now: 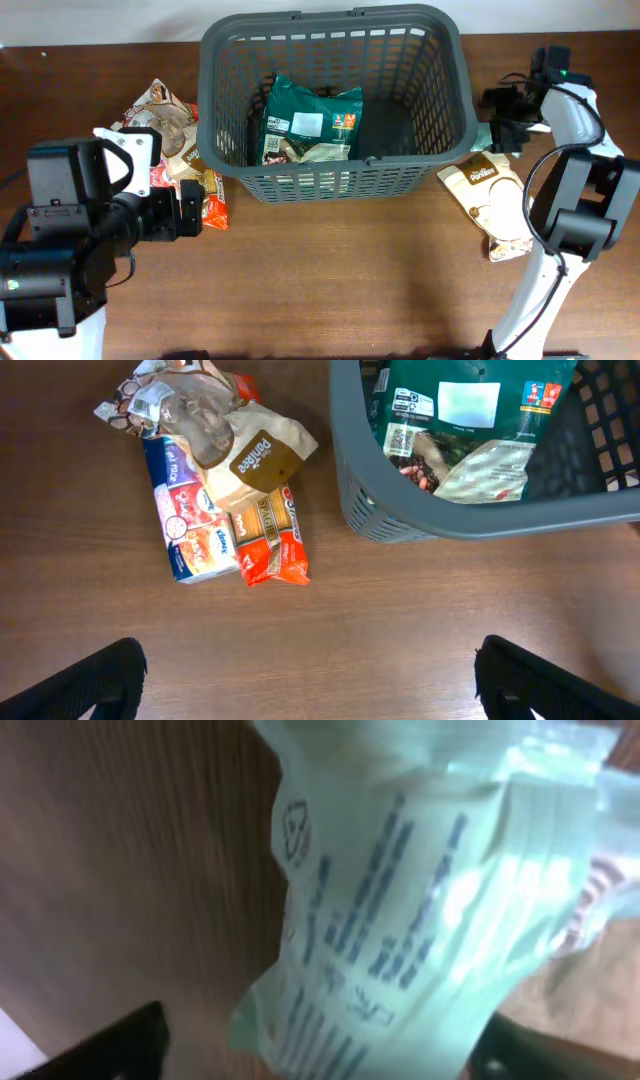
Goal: Pack container
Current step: 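Lift the teal-white packet with the right gripper toward the basket, then release the teal-white packet into the basket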
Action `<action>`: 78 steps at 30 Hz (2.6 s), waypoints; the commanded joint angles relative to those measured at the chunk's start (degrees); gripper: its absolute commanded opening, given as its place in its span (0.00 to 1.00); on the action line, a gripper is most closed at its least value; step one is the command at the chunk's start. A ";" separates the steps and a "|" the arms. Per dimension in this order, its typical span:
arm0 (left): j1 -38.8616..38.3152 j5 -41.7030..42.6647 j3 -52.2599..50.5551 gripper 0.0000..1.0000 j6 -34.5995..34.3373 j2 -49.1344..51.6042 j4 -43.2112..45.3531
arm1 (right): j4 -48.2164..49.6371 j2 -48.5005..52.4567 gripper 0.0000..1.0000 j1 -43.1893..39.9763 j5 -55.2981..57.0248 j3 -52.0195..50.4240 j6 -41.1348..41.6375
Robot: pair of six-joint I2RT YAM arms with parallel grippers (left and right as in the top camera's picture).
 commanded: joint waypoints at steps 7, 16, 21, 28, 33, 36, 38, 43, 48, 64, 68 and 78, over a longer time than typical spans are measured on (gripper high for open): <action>0.37 1.01 -0.07 0.99 0.90 -0.07 0.09 | 0.15 2.82 0.73 -0.72 -0.81 0.85 0.44; 0.37 1.01 -0.07 0.99 0.90 -0.07 0.09 | 0.20 2.99 0.30 -0.72 -0.79 0.85 0.44; 0.37 0.98 -0.07 0.99 0.87 -0.07 0.09 | 2.86 2.97 0.11 -1.25 -5.35 2.56 0.42; 0.37 1.01 -0.07 0.99 0.87 -0.07 0.09 | 2.19 2.97 0.04 -4.24 -12.31 18.05 -3.28; 0.37 0.98 -0.07 0.99 0.90 -0.07 0.09 | -4.61 2.97 0.04 -3.89 -14.05 37.94 -11.37; 0.37 1.01 -0.07 0.99 0.87 -0.07 0.09 | -11.39 2.97 0.04 -1.55 -14.03 50.64 -18.86; 0.37 0.98 -0.07 0.99 0.87 -0.07 0.09 | -15.65 2.97 0.04 0.90 -14.01 58.77 -25.00; 0.37 0.98 -0.07 0.99 0.90 -0.07 0.09 | -24.92 2.97 0.04 8.79 -13.31 71.69 -40.22; 0.37 1.01 -0.07 0.99 0.87 -0.07 0.09 | -33.51 2.97 0.04 17.38 -9.66 71.58 -54.40; 0.37 0.98 -0.07 0.99 0.90 -0.07 0.09 | -43.39 3.02 0.04 29.83 16.74 49.57 -61.59; 0.37 1.01 -0.07 0.99 0.87 -0.07 0.09 | -42.27 2.99 0.04 29.00 17.75 46.21 -61.79; 0.37 0.98 -0.07 0.99 0.90 -0.07 0.09 | -42.64 2.21 0.99 28.89 17.75 49.07 -61.79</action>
